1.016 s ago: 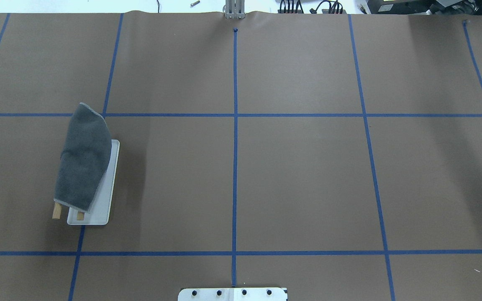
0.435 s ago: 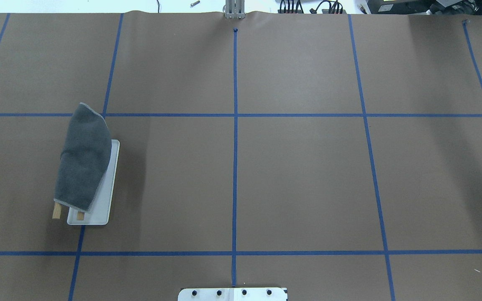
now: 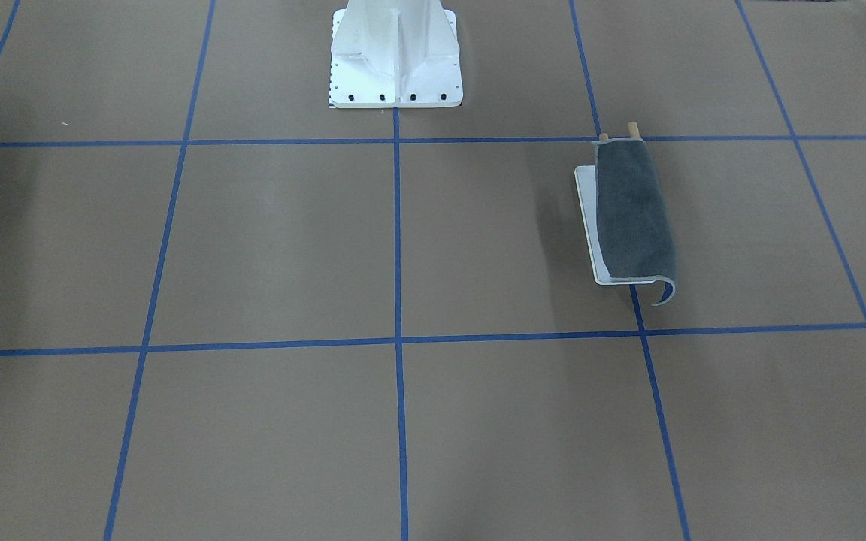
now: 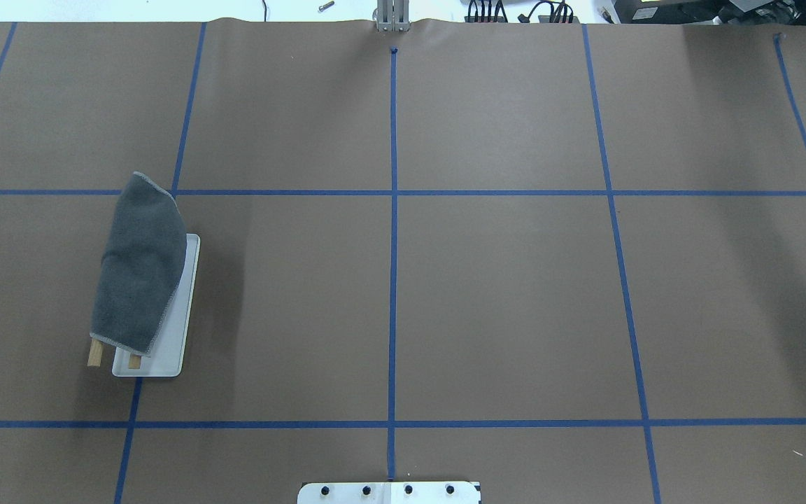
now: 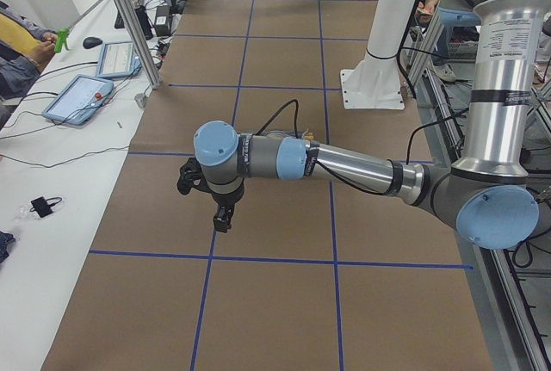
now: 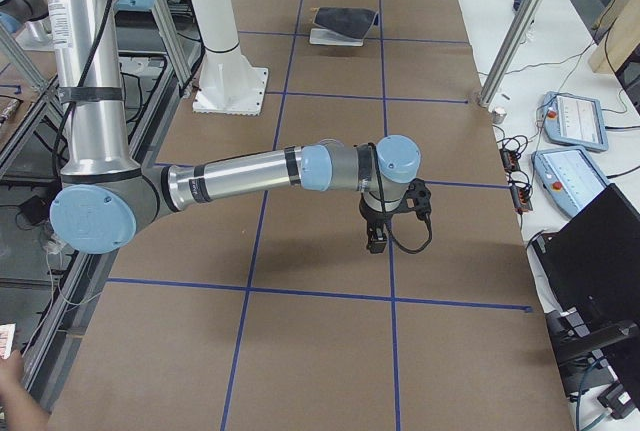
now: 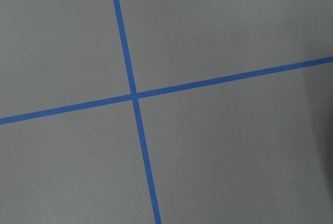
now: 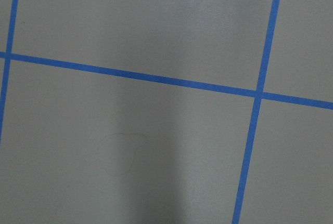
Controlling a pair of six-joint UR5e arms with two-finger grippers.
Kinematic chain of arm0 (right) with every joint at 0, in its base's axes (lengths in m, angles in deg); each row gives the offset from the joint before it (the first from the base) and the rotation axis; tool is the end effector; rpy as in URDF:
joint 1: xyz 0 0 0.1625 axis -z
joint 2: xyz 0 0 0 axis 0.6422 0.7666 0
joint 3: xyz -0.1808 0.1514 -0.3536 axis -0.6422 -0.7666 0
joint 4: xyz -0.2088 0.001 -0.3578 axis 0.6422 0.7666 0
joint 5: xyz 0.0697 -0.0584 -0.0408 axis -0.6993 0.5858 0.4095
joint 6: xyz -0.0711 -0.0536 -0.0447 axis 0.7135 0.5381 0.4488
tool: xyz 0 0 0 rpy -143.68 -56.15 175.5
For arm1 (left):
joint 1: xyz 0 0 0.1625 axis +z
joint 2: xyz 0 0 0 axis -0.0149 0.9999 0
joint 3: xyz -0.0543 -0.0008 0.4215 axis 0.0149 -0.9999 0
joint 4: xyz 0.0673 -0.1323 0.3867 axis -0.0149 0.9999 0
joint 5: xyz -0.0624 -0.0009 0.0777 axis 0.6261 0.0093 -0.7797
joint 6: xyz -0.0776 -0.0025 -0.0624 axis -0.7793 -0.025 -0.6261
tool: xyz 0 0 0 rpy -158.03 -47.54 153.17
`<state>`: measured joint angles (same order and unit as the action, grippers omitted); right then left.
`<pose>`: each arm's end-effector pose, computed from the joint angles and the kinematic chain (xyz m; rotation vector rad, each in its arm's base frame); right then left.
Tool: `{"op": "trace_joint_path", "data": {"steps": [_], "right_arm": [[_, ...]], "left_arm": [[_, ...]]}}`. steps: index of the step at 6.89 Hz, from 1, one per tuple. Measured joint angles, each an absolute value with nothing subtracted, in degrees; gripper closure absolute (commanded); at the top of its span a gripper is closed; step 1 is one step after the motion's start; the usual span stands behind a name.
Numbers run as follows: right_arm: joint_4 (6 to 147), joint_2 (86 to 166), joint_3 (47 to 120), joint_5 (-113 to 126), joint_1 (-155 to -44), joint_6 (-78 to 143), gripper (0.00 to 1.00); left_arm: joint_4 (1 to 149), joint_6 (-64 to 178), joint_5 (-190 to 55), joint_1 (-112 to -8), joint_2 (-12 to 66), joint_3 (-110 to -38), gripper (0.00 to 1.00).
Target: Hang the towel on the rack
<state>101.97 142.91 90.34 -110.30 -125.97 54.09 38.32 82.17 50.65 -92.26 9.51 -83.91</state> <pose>0.0219 -0.5108 0.5590 0.0298 -0.8692 -0.1590 -0.0694 -0.4994 0.5578 0.1384 0.8619 0.1703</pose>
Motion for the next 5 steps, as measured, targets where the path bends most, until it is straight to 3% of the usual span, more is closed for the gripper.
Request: {"op": "trace_joint_path", "data": {"steps": [5], "right_arm": [[102.0, 142.9, 90.6, -110.5, -125.7, 54.2, 0.0]], "left_arm": [[42.4, 82.3, 50.8, -92.3, 8.8, -83.8, 0.02]]}}
